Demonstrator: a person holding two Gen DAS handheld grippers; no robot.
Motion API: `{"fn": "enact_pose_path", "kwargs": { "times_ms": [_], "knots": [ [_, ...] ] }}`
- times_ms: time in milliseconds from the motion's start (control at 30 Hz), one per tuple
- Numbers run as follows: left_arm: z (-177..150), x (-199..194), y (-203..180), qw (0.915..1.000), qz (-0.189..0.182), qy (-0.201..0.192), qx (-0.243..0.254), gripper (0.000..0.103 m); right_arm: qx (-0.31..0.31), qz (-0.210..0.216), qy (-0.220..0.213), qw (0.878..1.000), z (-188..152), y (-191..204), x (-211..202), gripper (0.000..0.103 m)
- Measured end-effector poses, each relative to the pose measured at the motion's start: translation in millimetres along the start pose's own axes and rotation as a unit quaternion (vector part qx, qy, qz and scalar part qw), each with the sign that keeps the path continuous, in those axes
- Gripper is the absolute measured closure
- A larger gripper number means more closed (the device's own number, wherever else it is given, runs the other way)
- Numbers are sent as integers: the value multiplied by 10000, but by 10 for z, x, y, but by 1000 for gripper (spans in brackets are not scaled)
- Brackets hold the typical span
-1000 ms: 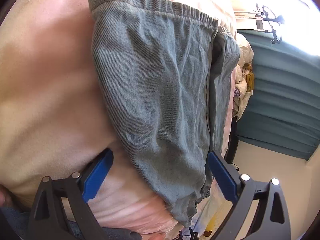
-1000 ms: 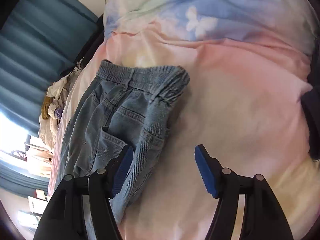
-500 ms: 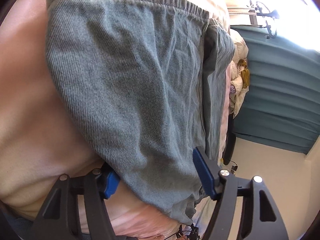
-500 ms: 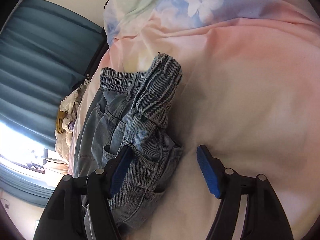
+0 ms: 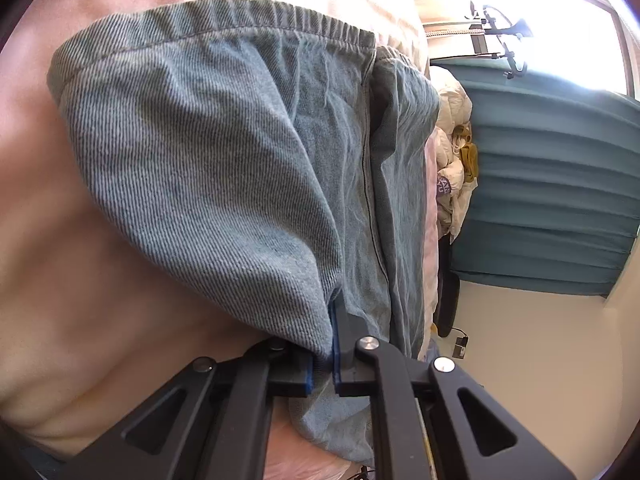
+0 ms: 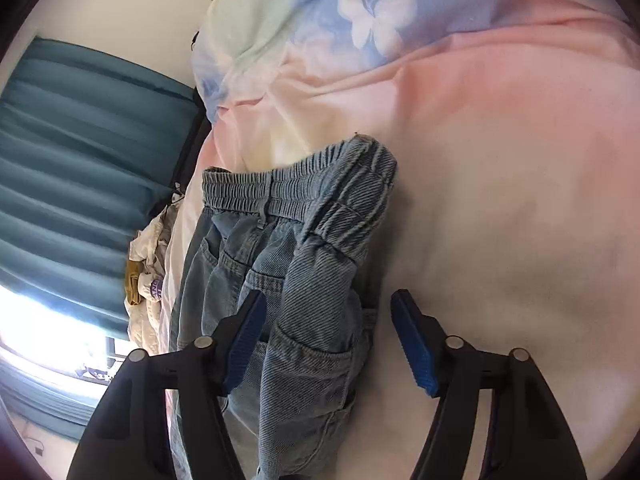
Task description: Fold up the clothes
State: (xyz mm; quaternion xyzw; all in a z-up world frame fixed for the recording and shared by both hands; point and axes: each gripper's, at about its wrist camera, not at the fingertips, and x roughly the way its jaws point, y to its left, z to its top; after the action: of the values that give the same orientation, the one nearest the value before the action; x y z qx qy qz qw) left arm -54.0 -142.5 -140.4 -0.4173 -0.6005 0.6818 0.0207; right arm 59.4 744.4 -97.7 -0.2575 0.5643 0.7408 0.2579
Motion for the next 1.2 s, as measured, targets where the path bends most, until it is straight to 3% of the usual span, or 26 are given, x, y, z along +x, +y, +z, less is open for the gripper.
{"fn": "enact_pose_path", "kwargs": {
  "times_ms": [67, 100, 133, 200, 367, 567, 700, 867, 1067, 1200],
  "knots": [
    [-1, -49, -38, 10000, -49, -70, 41, 98, -10, -119, -70, 9999, 10, 25, -27, 65],
    [-4, -96, -59, 9999, -104, -114, 60, 99, -77, -201, -158, 9996, 4, 65, -76, 81],
    [-7, -143, -80, 9997, -159, -158, 79, 99, -193, -325, -217, 9991, -3, 117, -127, 91],
    [3, -250, -162, 9993, -162, -273, 181, 99, -454, -435, -295, 9976, -5, 238, -236, 95],
    [256, -252, -634, 9980, -80, -374, 507, 100, -713, -336, -408, 9961, 132, 805, -390, 97],
    [739, 227, -1337, 9973, 407, -346, 496, 100, -1082, -406, -526, 9919, 363, 1781, -92, 97],
    [1017, 769, -1784, 9927, 937, -414, 638, 99, -1313, -753, -647, 9863, 470, 2221, 356, 97],
    [1311, 1615, -2161, 9881, 1209, -513, 802, 99, -1569, -1209, -838, 9766, 607, 2551, 1120, 97],
    [1657, 2621, -2231, 9771, 1830, -504, 964, 99, -2017, -1519, -1153, 9607, 635, 2750, 2054, 97],
    [1683, 2812, -2245, 9691, 2068, -469, 1259, 99, -2225, -1725, -1045, 9538, 619, 2722, 2553, 95]
  ]
}}
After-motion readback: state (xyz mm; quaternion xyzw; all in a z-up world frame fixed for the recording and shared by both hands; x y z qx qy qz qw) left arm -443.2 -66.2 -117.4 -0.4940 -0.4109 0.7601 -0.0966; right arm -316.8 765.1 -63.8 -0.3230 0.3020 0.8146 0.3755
